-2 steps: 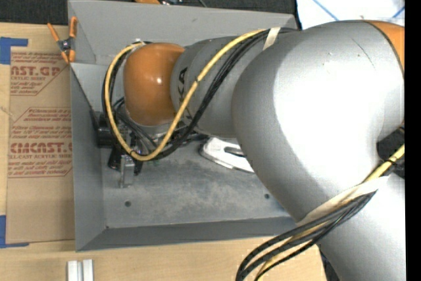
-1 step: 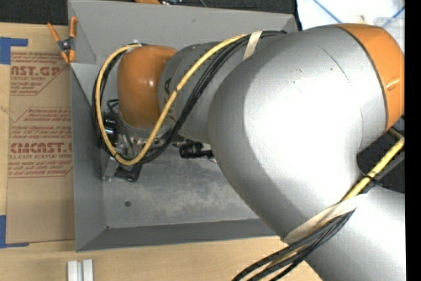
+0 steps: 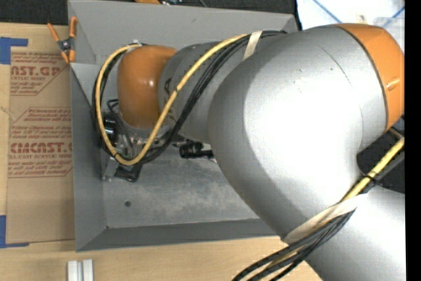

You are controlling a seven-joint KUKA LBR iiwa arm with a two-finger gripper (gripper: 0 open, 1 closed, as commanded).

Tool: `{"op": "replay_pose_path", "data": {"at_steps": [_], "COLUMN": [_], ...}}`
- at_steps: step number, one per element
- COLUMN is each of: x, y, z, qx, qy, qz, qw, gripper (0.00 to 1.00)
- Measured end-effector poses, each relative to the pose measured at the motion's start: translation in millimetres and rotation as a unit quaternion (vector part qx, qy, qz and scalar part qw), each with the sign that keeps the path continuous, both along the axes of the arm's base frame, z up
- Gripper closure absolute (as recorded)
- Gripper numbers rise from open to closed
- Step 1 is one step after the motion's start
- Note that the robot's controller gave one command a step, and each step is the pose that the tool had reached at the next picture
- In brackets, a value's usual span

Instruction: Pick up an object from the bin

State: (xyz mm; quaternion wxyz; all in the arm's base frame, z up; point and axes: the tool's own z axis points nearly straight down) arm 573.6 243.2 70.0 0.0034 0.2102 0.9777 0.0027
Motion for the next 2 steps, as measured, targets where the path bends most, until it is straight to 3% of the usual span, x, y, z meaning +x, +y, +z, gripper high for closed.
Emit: {"op": "replay_pose_path", "data": {"at_steps": [1, 2], "x": [-3.3, -1.0], "y": [-1, 0], "z": [23, 66], "qx": [-0.002, 0.000], "qy": [0.0058, 0.0019], "qz": [0.000, 0.000], "qw": [1.0000, 1.0000], "gripper": [1.00, 1.00]}}
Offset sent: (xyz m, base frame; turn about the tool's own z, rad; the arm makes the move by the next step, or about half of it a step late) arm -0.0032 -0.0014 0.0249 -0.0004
